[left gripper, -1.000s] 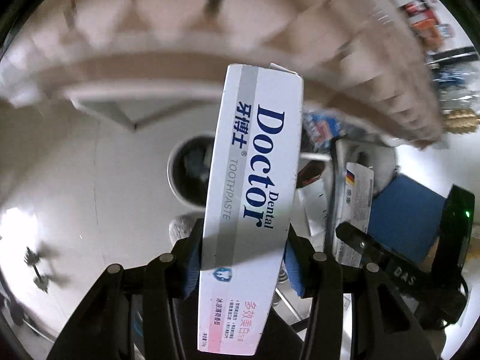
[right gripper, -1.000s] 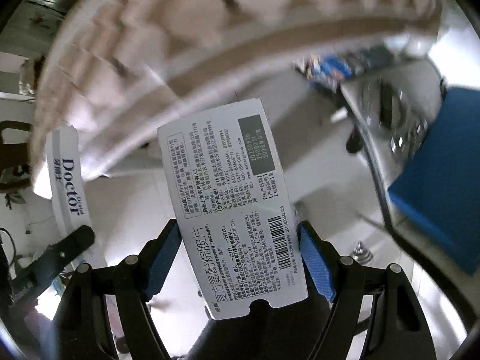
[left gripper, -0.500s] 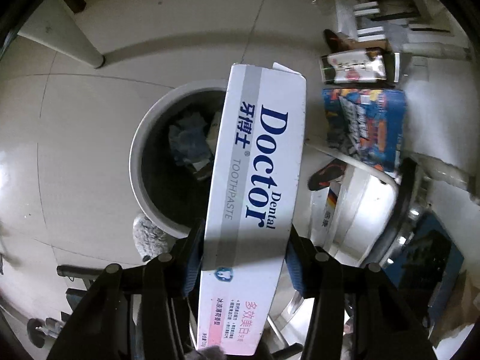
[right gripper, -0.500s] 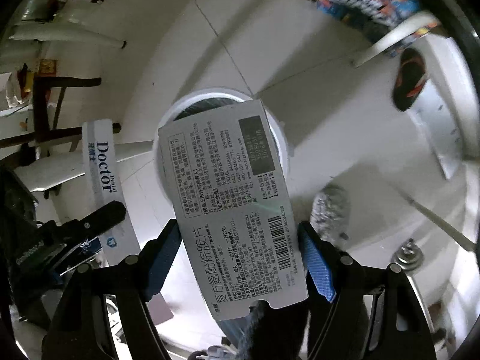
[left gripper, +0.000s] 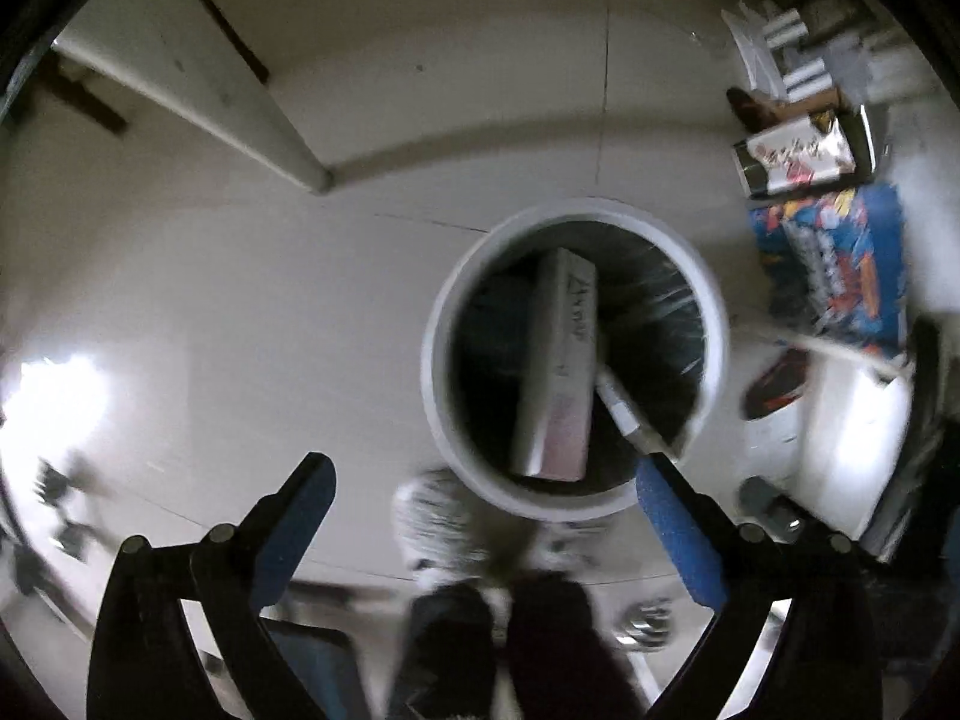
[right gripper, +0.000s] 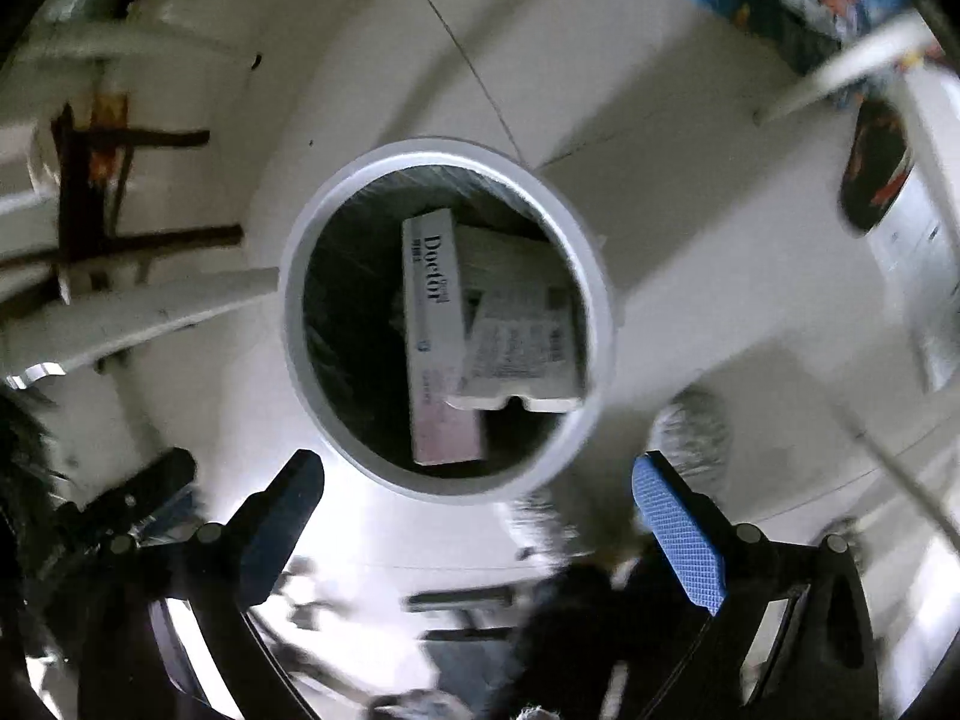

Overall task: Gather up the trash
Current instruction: 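Carry both items over the trash bin and open both tools to drop them, then move both tools back toward the table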

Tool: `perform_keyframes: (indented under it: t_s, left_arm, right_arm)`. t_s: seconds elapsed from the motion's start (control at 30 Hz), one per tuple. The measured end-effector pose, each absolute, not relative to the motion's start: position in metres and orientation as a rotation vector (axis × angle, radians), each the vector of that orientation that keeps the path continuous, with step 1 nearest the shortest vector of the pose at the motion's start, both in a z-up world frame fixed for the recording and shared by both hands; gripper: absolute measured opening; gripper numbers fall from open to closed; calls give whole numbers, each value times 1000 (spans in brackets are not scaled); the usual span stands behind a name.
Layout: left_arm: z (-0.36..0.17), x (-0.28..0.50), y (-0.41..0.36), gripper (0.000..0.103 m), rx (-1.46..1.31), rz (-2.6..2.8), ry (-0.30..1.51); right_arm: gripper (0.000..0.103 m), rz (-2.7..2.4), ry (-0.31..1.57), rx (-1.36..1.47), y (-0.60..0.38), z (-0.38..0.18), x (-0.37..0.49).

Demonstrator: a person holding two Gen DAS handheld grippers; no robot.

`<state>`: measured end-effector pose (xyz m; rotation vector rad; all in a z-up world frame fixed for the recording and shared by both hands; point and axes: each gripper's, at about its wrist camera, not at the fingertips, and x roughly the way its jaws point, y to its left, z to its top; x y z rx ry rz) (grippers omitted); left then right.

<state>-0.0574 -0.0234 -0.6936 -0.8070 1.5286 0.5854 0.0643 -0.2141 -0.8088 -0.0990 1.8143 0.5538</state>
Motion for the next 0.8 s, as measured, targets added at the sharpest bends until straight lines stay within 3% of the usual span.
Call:
perform_keyframes:
  t_s: [0.27, 0.8]
  left_arm:
    - [-630, -63, -47, 103, -654, 599, 1574]
    - [-430, -87, -65, 103, -643, 597, 1496]
  right_arm:
    - [103, 496, 1629, -416, -215, -736, 55]
    - [103, 541, 1538, -439, -225, -502, 19]
